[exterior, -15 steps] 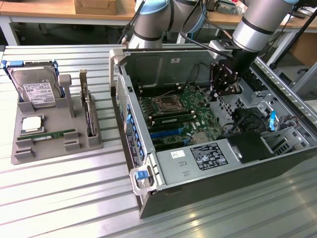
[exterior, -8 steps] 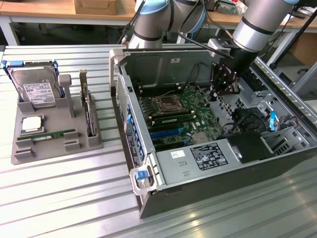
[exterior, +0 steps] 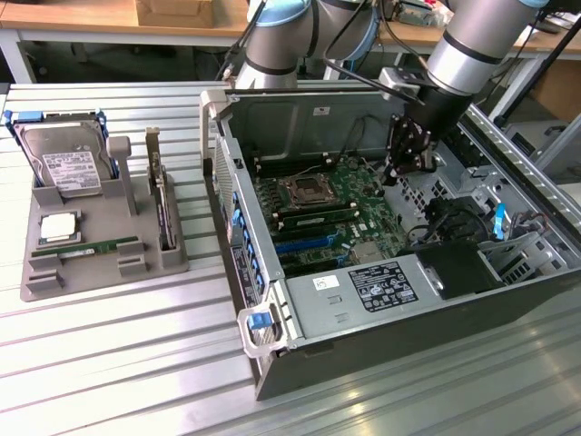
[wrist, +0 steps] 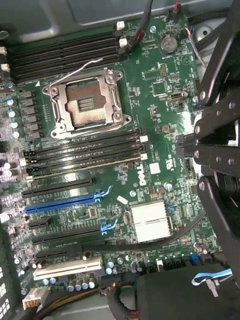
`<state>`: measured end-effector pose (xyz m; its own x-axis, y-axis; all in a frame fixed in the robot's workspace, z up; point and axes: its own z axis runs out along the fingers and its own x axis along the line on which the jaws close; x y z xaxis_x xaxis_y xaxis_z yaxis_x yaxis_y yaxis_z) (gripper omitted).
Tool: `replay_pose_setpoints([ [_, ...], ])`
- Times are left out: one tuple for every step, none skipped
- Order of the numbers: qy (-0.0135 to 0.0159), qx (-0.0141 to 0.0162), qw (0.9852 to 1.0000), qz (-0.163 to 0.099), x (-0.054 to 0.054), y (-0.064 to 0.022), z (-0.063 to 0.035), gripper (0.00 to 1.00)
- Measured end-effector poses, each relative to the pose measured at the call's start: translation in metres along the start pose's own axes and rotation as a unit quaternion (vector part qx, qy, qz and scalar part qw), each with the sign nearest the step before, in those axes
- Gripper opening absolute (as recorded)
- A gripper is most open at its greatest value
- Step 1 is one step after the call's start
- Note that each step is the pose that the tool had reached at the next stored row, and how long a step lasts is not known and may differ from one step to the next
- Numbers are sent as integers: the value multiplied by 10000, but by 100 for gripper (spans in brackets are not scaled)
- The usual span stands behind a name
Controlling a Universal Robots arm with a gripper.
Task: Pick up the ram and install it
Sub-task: 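Press down the ram until it locks into place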
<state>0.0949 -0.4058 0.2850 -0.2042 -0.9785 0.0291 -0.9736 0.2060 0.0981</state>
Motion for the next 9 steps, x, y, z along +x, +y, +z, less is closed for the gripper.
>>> replay_pose_setpoints([
  [-4,-1,10000,42,-1,0,1,10],
  [-8,-3,10000,89,-1,0,2,10],
  [-14,-4,9999,154,-1,0,2,10],
  [-22,-7,9997,239,0,0,2,10],
  [-24,-7,9996,268,0,0,2,10],
  [-26,-8,9996,292,0,0,2,10],
  [-33,-10,9994,357,0,0,2,10],
  [-40,-12,9991,428,0,0,3,10],
  [-43,-13,9989,474,0,0,3,10],
])
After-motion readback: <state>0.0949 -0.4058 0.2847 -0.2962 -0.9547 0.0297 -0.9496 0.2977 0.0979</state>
